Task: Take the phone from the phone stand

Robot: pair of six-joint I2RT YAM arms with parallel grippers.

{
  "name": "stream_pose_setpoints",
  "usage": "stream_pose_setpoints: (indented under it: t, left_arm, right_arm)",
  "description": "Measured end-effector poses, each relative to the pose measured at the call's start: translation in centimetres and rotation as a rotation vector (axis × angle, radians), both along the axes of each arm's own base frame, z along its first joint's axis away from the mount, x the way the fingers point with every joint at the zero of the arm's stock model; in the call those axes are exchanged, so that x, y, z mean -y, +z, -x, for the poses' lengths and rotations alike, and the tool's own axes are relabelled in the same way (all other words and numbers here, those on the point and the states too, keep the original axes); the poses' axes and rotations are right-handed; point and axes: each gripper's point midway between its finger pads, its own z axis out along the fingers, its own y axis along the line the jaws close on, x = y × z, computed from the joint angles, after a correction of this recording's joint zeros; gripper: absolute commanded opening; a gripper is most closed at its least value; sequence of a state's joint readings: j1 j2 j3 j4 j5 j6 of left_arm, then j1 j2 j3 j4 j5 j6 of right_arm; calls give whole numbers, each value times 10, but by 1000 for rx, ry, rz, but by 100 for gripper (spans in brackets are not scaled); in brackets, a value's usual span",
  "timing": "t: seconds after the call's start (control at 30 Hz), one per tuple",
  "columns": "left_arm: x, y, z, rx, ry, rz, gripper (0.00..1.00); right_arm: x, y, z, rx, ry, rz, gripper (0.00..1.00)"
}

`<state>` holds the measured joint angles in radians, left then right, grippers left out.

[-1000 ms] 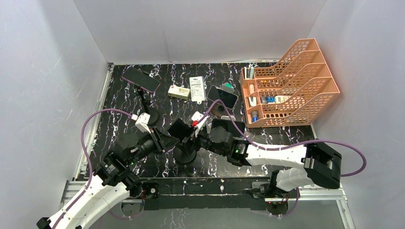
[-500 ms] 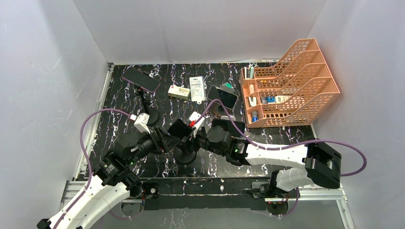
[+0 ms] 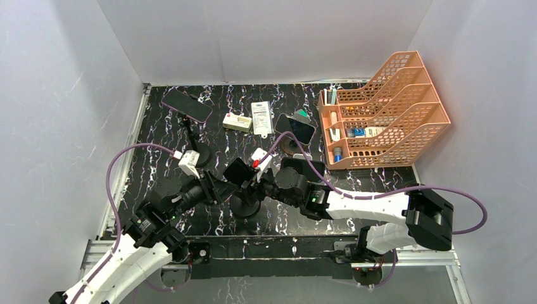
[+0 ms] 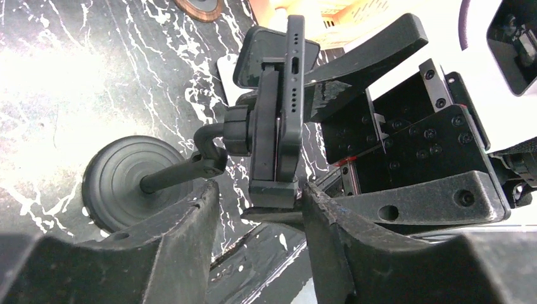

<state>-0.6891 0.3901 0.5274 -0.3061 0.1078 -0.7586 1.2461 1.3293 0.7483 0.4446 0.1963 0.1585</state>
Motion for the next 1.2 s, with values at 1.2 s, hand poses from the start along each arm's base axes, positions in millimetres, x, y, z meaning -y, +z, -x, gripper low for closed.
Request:
stream_pose_setpoints:
  t: [1.2]
  left_arm:
    - [5, 7, -3, 135, 48, 353, 0]
  right_arm:
    - [4, -3, 4, -128, -21, -60, 1]
